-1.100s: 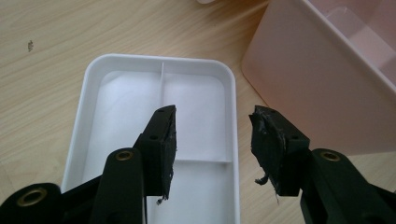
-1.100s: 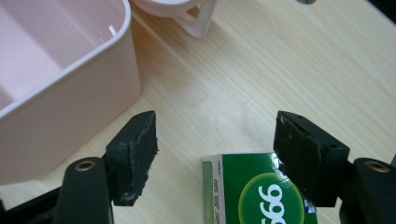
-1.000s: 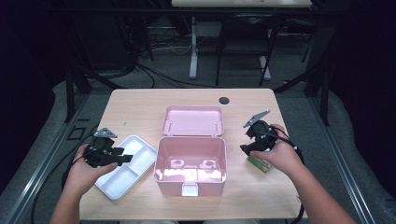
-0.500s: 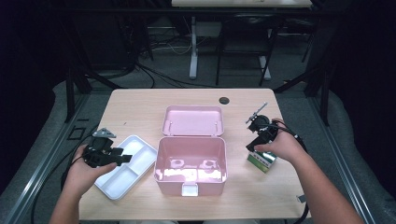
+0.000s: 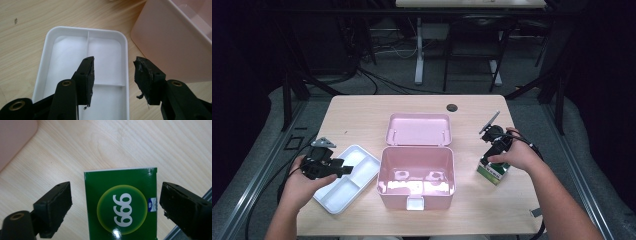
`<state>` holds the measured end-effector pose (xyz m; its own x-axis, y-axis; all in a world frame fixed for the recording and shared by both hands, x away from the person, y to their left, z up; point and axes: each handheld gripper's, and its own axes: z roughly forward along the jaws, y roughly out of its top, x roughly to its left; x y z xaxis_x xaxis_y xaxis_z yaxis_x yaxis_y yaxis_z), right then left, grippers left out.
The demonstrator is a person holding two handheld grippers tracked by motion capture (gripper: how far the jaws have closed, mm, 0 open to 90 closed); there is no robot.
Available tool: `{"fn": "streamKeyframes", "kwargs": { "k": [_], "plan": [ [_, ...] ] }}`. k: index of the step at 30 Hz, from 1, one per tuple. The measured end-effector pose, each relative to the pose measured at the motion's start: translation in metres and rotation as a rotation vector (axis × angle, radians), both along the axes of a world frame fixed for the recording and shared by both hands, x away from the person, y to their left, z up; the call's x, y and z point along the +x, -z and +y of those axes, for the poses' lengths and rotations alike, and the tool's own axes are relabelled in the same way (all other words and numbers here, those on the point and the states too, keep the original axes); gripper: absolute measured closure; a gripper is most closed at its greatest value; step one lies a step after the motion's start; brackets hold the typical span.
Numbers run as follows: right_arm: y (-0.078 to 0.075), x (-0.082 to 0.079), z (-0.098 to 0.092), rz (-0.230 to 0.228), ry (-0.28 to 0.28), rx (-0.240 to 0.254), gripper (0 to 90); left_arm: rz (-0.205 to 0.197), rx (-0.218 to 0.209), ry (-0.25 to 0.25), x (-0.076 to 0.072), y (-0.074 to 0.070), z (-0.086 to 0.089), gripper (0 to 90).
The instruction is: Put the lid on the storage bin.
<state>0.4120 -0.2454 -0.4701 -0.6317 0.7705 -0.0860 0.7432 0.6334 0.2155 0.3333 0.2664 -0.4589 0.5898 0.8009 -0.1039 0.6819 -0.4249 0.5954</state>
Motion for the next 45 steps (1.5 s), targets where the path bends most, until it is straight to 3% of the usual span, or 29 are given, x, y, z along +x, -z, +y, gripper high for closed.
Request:
{"fn": "streamKeyframes", "kwargs": {
  "k": [13, 18, 26, 31, 45],
  "plan": [
    [0.013, 0.003, -0.012, 0.046, 0.02, -0.02, 7.2, 0.006, -0.005, -0.005, 0.001, 0.002, 0.001, 49.8],
    [0.018, 0.005, -0.018, 0.083, 0.035, -0.019, 9.2, 0.006, -0.006, -0.003, 0.001, 0.001, 0.001, 49.8],
    [0.017, 0.005, -0.02, 0.108, 0.015, -0.014, 13.4, 0.007, -0.009, -0.01, 0.001, 0.0, 0.004, 49.8],
    [0.016, 0.004, -0.018, 0.132, -0.002, -0.048, 14.0, 0.004, -0.016, -0.02, 0.001, 0.0, 0.005, 49.8],
    [0.017, 0.003, -0.017, 0.131, -0.004, -0.058, 15.2, 0.007, -0.018, -0.022, 0.001, 0.0, 0.006, 49.8]
  ]
}}
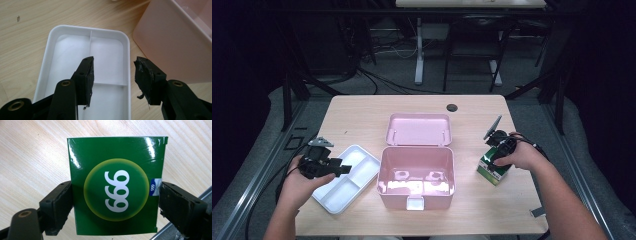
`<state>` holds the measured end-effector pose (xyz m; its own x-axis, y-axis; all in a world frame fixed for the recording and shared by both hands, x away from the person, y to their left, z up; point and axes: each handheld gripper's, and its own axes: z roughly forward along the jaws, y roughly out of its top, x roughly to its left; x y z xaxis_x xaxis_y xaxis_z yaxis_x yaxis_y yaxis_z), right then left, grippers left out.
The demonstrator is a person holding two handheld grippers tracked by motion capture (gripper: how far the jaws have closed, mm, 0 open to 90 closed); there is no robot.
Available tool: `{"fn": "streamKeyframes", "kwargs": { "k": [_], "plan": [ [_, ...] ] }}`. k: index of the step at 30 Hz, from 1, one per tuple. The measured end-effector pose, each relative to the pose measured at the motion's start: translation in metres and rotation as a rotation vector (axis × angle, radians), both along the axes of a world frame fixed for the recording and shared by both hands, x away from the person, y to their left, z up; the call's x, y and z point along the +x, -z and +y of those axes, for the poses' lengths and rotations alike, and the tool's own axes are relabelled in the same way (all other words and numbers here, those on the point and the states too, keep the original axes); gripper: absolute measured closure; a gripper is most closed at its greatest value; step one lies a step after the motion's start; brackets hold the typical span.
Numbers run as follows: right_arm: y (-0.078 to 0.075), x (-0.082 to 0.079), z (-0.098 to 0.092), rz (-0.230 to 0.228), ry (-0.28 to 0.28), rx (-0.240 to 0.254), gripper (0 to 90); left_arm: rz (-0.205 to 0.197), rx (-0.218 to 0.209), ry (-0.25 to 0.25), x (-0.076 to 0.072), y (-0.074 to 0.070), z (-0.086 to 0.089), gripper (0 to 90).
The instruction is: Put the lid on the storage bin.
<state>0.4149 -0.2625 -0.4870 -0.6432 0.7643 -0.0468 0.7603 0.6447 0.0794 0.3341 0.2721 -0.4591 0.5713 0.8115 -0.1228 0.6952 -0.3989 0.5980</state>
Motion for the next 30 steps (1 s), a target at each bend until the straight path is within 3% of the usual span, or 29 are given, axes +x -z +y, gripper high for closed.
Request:
{"fn": "streamKeyframes", "kwargs": {
  "k": [12, 30],
  "plan": [
    [-0.003, -0.001, 0.002, 0.007, -0.012, -0.008, 15.8, 0.001, -0.003, -0.001, 0.0, 0.0, 0.001, 49.8],
    [-0.036, -0.008, 0.012, -0.032, -0.054, 0.003, 15.8, 0.002, -0.002, -0.001, 0.0, 0.0, 0.002, 49.8]
  ]
}}
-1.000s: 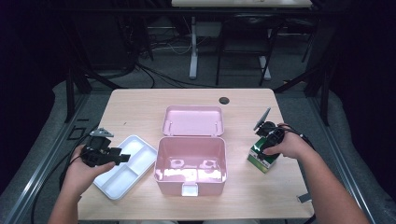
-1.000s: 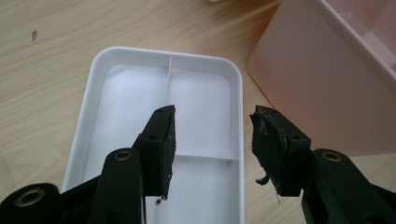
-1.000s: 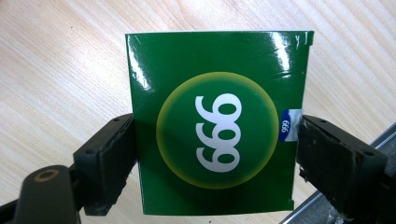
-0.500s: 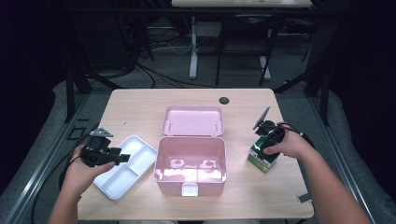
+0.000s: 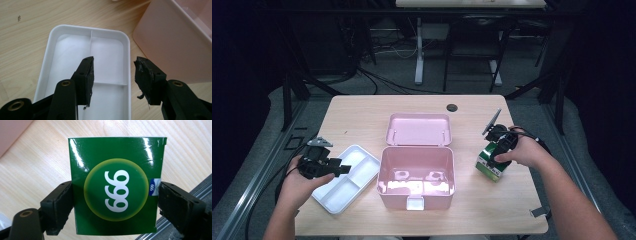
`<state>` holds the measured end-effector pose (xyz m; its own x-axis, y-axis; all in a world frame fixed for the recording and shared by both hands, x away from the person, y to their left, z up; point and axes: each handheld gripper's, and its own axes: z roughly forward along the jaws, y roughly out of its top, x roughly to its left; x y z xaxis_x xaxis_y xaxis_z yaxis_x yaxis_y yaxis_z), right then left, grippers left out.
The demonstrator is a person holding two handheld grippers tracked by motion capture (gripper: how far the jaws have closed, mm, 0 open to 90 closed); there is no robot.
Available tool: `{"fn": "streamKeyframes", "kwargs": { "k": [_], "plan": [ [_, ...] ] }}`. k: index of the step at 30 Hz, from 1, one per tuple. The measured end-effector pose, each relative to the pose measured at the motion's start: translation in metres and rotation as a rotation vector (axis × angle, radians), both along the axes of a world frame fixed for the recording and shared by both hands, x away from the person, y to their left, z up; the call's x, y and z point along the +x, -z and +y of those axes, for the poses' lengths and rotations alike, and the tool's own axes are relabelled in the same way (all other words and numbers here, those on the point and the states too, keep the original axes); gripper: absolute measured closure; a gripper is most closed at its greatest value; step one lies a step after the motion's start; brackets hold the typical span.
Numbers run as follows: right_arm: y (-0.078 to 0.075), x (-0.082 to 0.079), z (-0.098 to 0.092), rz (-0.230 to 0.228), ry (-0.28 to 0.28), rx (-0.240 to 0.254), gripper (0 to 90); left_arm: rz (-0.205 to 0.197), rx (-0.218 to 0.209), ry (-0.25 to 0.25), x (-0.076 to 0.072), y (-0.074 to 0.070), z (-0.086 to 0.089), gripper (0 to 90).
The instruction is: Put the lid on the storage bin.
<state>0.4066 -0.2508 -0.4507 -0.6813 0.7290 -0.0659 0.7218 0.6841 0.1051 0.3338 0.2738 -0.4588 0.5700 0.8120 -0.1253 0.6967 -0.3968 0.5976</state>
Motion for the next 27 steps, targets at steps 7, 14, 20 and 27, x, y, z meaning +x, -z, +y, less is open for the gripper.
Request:
{"fn": "streamKeyframes", "kwargs": {
  "k": [7, 14, 20, 27],
  "plan": [
    [-0.02, -0.007, 0.005, -0.014, -0.027, -0.007, 15.8, -0.002, -0.003, 0.0, 0.0, 0.0, 0.0, 49.8],
    [-0.038, -0.012, 0.01, -0.012, -0.055, 0.005, 15.8, 0.0, -0.003, 0.0, 0.0, 0.0, 0.0, 49.8],
    [-0.052, -0.014, 0.016, -0.018, -0.093, 0.009, 15.8, 0.0, -0.004, 0.001, 0.0, 0.0, 0.0, 49.8],
    [-0.07, -0.016, 0.026, -0.011, -0.128, -0.009, 15.8, 0.002, -0.001, 0.006, 0.0, 0.0, -0.001, 49.8]
  ]
}}
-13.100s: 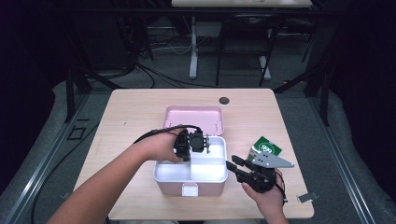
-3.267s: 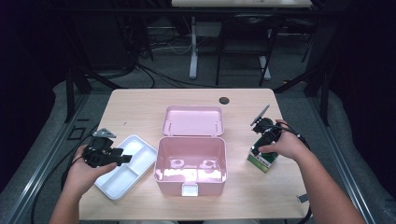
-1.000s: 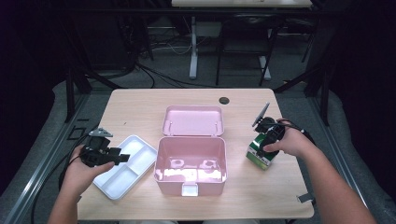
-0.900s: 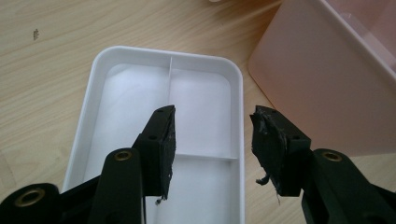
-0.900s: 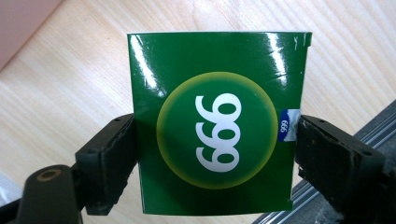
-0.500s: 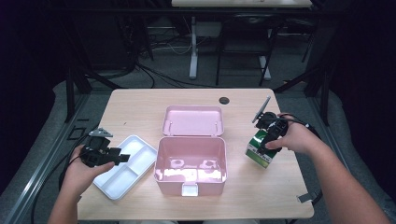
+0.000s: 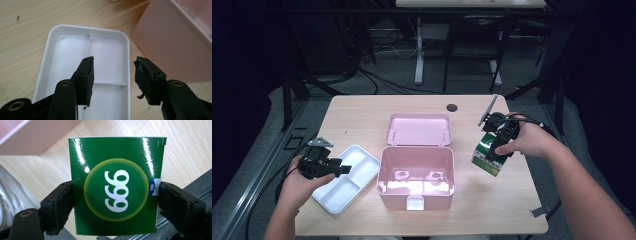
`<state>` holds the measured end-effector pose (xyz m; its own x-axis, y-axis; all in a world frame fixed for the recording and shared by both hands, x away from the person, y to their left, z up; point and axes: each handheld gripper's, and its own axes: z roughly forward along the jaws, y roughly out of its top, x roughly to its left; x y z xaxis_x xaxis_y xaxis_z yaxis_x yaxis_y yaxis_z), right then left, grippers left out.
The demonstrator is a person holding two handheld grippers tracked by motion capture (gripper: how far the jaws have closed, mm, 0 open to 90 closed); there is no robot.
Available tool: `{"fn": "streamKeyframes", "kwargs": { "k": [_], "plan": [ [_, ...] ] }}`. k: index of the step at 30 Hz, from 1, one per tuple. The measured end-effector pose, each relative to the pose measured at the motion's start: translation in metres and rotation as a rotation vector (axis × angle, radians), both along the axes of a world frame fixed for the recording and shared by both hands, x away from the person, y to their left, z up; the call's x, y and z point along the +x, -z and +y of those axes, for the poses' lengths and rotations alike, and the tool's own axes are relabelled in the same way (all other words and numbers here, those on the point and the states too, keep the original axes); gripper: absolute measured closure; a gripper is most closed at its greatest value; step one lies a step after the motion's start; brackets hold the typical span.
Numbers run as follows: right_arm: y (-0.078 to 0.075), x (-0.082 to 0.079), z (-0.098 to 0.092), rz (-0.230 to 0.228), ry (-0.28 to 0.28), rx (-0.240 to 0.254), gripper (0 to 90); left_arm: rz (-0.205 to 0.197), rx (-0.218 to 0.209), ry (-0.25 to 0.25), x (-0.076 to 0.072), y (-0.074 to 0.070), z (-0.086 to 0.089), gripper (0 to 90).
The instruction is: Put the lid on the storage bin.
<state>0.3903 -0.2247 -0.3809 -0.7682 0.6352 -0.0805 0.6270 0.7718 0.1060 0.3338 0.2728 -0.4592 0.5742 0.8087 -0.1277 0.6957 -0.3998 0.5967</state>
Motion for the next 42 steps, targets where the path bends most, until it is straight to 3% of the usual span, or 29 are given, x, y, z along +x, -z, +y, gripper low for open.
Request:
{"fn": "streamKeyframes", "kwargs": {
  "k": [3, 11, 13, 18, 30, 42],
  "plan": [
    [-0.007, -0.002, 0.004, -0.009, -0.036, 0.002, 15.9, 0.001, 0.0, -0.002, 0.0, 0.0, 0.0, 49.8],
    [-0.016, -0.01, 0.015, -0.021, -0.217, -0.003, 16.0, 0.003, 0.0, -0.002, 0.001, 0.001, 0.0, 49.8],
    [-0.017, -0.013, 0.019, -0.041, -0.292, -0.015, 16.0, 0.002, 0.001, -0.003, 0.0, 0.001, -0.001, 49.8],
    [-0.02, -0.016, 0.024, -0.043, -0.374, 0.009, 16.0, 0.002, 0.002, 0.0, 0.001, 0.001, -0.001, 49.8],
    [-0.031, -0.024, 0.042, -0.006, -0.471, 0.022, 16.1, 0.004, 0.002, 0.002, 0.001, 0.002, 0.0, 49.8],
    [-0.043, -0.027, 0.08, -0.008, -0.544, -0.004, 16.2, 0.004, 0.004, 0.004, 0.001, 0.002, -0.001, 49.8]
  ]
}}
